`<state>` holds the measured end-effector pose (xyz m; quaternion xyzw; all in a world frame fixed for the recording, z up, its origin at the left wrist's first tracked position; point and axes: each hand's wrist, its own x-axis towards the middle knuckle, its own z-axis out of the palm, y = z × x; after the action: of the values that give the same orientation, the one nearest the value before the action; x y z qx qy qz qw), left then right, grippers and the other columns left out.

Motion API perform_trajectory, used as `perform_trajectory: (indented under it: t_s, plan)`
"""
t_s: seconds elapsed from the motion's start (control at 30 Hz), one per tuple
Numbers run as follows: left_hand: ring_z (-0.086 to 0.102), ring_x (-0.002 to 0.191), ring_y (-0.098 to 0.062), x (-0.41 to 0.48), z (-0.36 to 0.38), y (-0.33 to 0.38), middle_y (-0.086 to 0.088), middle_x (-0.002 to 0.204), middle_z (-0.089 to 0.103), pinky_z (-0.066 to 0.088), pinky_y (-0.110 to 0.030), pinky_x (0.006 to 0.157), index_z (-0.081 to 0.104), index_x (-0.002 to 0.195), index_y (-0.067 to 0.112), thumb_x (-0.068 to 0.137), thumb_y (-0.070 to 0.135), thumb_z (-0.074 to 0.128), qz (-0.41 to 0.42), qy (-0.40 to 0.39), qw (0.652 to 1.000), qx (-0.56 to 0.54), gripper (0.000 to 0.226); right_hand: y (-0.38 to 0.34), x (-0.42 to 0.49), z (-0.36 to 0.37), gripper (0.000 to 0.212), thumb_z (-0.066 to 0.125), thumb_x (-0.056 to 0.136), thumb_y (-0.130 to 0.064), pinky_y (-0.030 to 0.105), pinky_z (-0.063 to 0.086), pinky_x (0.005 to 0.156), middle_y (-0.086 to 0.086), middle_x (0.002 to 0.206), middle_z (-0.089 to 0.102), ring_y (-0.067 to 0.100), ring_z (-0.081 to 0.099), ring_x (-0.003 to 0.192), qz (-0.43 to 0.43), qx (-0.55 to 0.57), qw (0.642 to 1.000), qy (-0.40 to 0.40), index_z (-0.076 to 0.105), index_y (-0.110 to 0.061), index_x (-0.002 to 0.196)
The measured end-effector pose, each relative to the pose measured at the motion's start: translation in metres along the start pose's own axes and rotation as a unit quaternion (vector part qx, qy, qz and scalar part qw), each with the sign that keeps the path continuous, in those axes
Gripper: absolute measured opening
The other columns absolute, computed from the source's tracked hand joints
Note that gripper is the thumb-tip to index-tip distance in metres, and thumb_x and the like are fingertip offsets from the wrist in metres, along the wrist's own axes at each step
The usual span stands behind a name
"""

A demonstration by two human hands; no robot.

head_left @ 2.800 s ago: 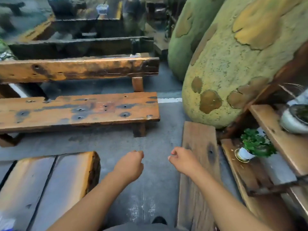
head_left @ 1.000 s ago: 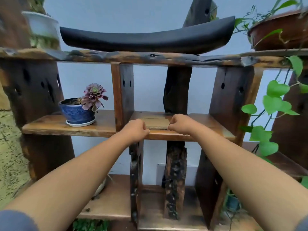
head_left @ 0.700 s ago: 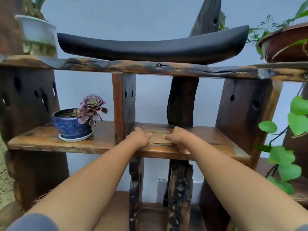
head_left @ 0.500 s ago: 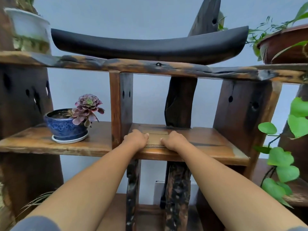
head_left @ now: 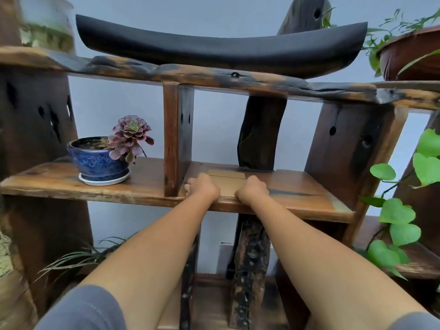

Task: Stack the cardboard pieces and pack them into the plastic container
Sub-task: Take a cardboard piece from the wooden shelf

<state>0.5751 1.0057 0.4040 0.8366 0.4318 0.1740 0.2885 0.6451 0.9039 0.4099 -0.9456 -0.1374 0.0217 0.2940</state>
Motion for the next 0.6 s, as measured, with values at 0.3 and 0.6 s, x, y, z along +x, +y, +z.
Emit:
perform_trajectory:
  t_s: [0.3,0.6]
  plan:
    - [0.048,0.088,-0.028,-0.042,0.004,-0.022,-0.02,0.139,0.028,0.047,-0.035,0.092,0.042,0.13,0.001,0.084,0.004,0.059,0.038,0.03,0.988,-0.149,0.049,0.026,-0.046,0.0,0.04,0.054,0.087,-0.005,0.032,0.045,0.09,0.018,0.132,0.039,0.036,0.054,0.107,-0.064,0.078,0.995,0.026,0.046,-0.003,0.126]
    - [0.055,0.094,-0.023,-0.114,0.027,-0.099,-0.011,0.115,0.053,0.042,-0.03,0.076,0.04,0.121,0.017,0.083,0.009,0.065,0.142,-0.049,0.971,-0.185,0.046,0.106,-0.127,0.034,0.038,0.055,0.085,-0.003,0.031,0.045,0.077,0.005,0.113,0.041,0.021,0.05,0.089,-0.035,0.136,0.99,0.022,0.045,-0.016,0.119]
